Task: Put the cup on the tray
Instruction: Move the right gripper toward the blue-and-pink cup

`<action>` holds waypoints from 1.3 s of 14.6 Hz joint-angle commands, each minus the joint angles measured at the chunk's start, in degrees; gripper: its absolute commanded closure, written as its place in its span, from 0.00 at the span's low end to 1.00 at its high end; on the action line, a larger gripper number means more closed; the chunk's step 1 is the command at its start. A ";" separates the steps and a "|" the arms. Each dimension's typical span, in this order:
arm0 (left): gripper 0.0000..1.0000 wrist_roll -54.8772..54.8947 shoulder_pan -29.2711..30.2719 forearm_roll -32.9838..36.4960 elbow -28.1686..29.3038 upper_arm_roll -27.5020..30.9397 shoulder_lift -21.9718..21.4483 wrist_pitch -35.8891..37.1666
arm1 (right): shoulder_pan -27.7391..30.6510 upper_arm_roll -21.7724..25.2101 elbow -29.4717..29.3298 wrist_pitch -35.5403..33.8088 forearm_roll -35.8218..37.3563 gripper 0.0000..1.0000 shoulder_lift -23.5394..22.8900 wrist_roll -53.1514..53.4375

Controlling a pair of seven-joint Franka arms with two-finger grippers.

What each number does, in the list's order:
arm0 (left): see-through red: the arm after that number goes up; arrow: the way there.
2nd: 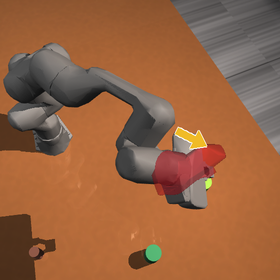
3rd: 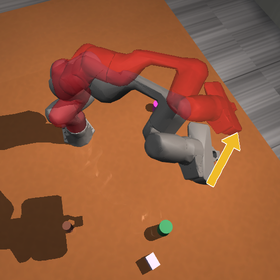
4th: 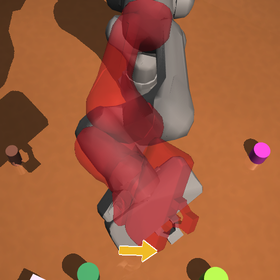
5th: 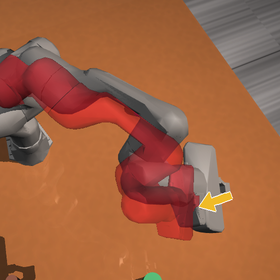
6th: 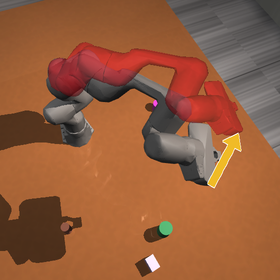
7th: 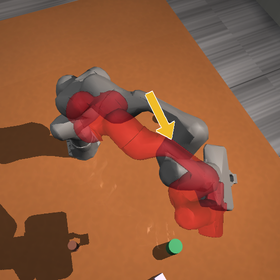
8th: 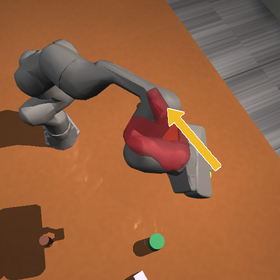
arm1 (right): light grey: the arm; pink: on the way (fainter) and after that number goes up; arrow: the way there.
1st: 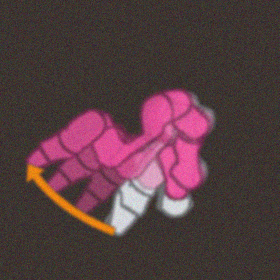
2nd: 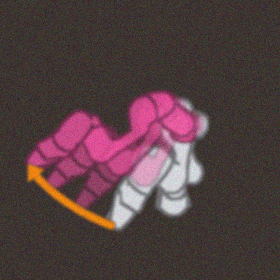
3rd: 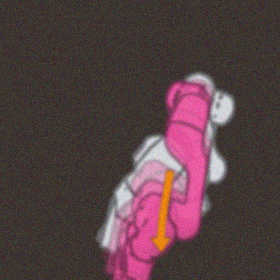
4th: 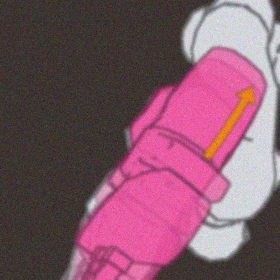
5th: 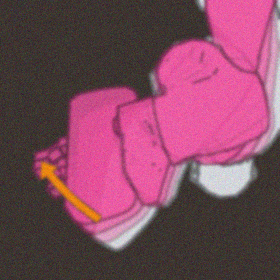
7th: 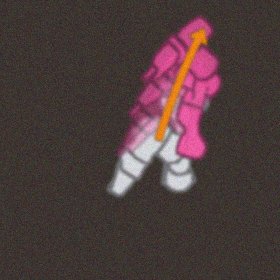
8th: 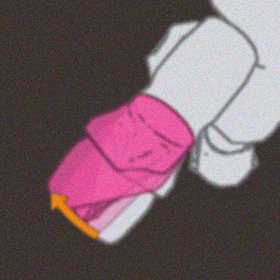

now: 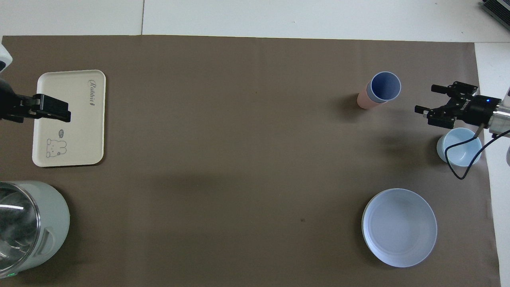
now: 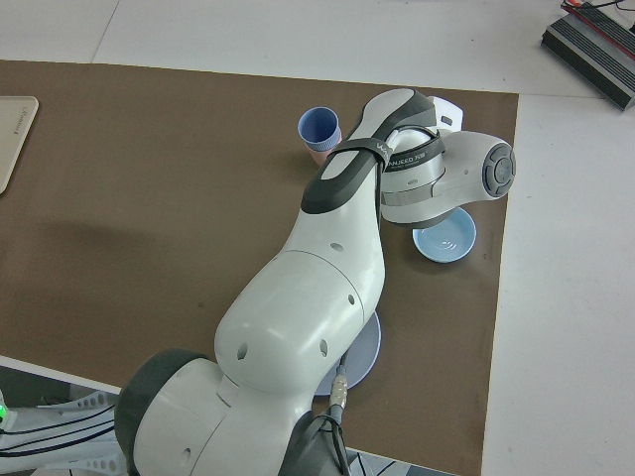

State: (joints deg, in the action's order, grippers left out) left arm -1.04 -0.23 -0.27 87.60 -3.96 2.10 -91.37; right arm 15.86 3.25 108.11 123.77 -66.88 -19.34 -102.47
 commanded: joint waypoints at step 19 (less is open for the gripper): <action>0.00 0.34 0.40 0.97 2.22 -0.17 -1.84 -0.21 | -5.49 -0.70 6.58 2.53 -28.57 0.00 -5.71 -28.57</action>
State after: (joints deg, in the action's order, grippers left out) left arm -1.04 -0.22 -0.27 87.61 -3.89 2.10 -91.37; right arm 9.58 2.77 111.65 126.38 -93.45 -26.86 -128.50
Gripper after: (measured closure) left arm 0.000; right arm 0.000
